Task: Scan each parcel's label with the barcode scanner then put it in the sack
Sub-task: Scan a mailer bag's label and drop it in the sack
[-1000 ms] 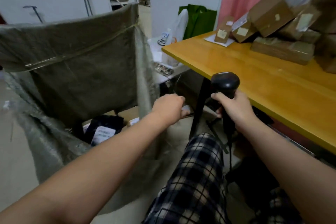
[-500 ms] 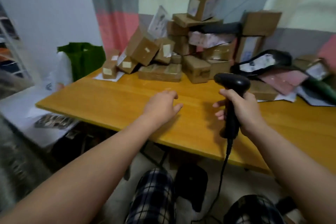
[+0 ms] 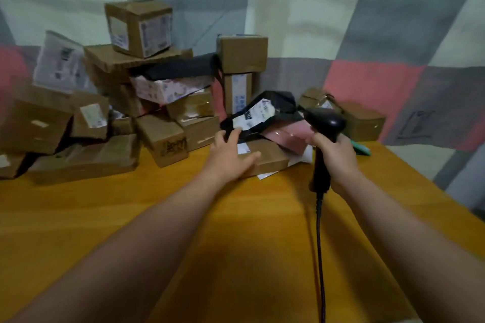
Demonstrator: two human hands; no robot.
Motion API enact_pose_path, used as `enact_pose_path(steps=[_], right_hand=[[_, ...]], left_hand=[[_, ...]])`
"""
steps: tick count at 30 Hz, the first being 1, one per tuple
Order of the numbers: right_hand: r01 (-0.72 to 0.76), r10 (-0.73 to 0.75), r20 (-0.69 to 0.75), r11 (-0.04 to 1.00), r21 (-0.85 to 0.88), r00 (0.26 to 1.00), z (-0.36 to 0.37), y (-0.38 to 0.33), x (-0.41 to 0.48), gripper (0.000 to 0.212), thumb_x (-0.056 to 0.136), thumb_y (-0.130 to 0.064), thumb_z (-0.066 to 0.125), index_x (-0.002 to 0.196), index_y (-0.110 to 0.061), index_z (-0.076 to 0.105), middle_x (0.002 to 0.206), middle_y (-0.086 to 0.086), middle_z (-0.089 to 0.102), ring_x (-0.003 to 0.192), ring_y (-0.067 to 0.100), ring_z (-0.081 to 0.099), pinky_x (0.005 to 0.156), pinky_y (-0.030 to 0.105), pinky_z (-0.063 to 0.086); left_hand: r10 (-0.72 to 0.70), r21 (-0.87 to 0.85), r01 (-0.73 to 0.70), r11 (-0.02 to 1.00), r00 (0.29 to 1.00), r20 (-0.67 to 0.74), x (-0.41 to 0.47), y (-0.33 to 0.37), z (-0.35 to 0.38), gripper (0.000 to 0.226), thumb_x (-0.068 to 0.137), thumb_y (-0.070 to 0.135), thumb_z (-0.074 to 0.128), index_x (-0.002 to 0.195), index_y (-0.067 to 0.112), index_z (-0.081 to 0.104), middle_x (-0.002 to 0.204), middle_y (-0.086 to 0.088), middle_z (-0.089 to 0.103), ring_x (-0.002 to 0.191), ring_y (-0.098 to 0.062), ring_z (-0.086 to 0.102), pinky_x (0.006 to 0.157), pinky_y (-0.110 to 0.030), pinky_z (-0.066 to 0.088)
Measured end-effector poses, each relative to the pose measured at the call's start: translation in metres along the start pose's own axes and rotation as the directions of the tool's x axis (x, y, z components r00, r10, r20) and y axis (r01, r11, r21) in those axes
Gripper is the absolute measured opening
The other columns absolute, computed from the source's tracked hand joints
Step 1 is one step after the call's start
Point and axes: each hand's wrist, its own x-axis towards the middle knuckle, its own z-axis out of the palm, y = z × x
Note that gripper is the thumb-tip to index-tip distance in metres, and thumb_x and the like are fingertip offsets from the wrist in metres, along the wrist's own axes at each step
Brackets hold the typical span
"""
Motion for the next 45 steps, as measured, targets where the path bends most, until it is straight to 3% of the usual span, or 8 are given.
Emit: enact_pose_path(steps=[2, 6, 12, 18, 33, 38, 41, 45], right_hand=[[0.008, -0.008, 0.008, 0.999, 0.051, 1.000, 0.004, -0.003, 0.032, 0.018, 0.080, -0.017, 0.069, 0.097, -0.014, 0.062, 0.094, 0.002, 0.061, 0.092, 0.019, 0.057, 0.077, 0.029, 0.046], [-0.034, 0.026, 0.054, 0.989, 0.142, 0.998, 0.016, 0.001, 0.097, 0.085, 0.058, -0.034, 0.077, 0.136, -0.021, 0.045, 0.119, 0.004, 0.064, 0.110, 0.022, 0.061, 0.095, 0.040, 0.048], [-0.157, 0.138, 0.185, 0.983, 0.096, 0.973, 0.030, 0.010, 0.143, 0.023, 0.084, -0.022, 0.063, 0.104, -0.011, 0.066, 0.081, 0.001, 0.069, 0.078, 0.018, 0.065, 0.059, 0.023, 0.047], [-0.061, 0.091, 0.283, 0.992, -0.111, 0.955, 0.033, 0.018, 0.122, 0.006, 0.084, -0.019, 0.064, 0.088, -0.016, 0.066, 0.087, 0.004, 0.068, 0.084, 0.021, 0.064, 0.065, 0.030, 0.046], [-0.051, 0.121, 0.563, 0.989, -0.138, 0.818, 0.059, -0.014, -0.070, 0.024, 0.081, -0.024, 0.066, 0.098, -0.008, 0.071, 0.099, 0.010, 0.071, 0.095, 0.021, 0.064, 0.079, 0.031, 0.046], [-0.027, 0.113, 0.554, 0.986, -0.162, 0.825, 0.088, -0.023, -0.108, 0.051, 0.055, -0.052, 0.069, 0.096, -0.021, 0.071, 0.112, 0.005, 0.064, 0.110, 0.022, 0.056, 0.099, 0.041, 0.045], [-0.030, 0.105, 0.528, 0.988, -0.148, 0.843, 0.096, -0.031, -0.118, 0.023, 0.077, -0.032, 0.070, 0.094, -0.016, 0.069, 0.105, 0.007, 0.066, 0.103, 0.022, 0.059, 0.090, 0.035, 0.047], [0.001, 0.065, 0.485, 0.991, -0.134, 0.872, 0.106, -0.038, -0.133, 0.006, 0.082, -0.020, 0.069, 0.082, -0.015, 0.070, 0.088, 0.004, 0.067, 0.094, 0.022, 0.063, 0.082, 0.034, 0.047]], left_hand=[[-0.053, -0.031, 0.053, 0.998, 0.998, 0.029, 0.032, 0.000, 0.008, 0.092, 0.081, 0.065, 0.059, 0.152, 0.035, 0.010, 0.156, -0.012, 0.006, 0.142, -0.040, 0.015, 0.115, -0.047, 0.023], [-0.045, -0.022, 0.046, 0.999, 0.999, 0.024, 0.089, 0.003, 0.011, 0.095, 0.075, 0.072, 0.058, 0.150, 0.045, 0.005, 0.159, -0.007, -0.003, 0.144, -0.039, 0.002, 0.115, -0.052, 0.016], [0.016, -0.045, -0.009, 0.999, 0.990, 0.141, 0.140, 0.006, 0.025, 0.083, 0.077, 0.076, 0.051, 0.147, 0.054, 0.012, 0.160, -0.002, 0.009, 0.144, -0.036, 0.011, 0.115, -0.046, 0.015], [0.014, -0.162, 0.015, 0.987, 0.984, 0.179, 0.124, -0.003, 0.034, 0.104, 0.051, 0.099, 0.037, 0.143, 0.052, 0.026, 0.153, 0.005, 0.030, 0.142, -0.028, 0.024, 0.115, -0.049, 0.021], [-0.126, -0.164, 0.135, 0.977, 0.990, 0.064, -0.094, -0.090, -0.052, 0.083, 0.062, 0.089, 0.056, 0.135, 0.061, 0.029, 0.141, 0.011, 0.044, 0.130, -0.023, 0.041, 0.107, -0.049, 0.038], [-0.095, -0.234, 0.102, 0.967, 0.995, 0.040, -0.131, -0.106, -0.094, 0.061, 0.092, 0.072, 0.023, 0.145, 0.043, 0.035, 0.146, 0.008, 0.040, 0.136, -0.013, 0.034, 0.116, -0.042, 0.025], [-0.089, -0.199, 0.098, 0.975, 0.994, 0.056, -0.130, -0.107, -0.112, 0.047, 0.101, 0.045, 0.036, 0.144, 0.026, 0.040, 0.140, 0.001, 0.040, 0.133, -0.017, 0.036, 0.103, -0.024, 0.032], [-0.116, -0.185, 0.139, 0.973, 0.985, 0.129, -0.124, -0.109, -0.118, 0.076, 0.088, 0.048, 0.062, 0.150, 0.023, 0.025, 0.155, -0.005, 0.026, 0.140, -0.023, 0.029, 0.112, -0.037, 0.028]])
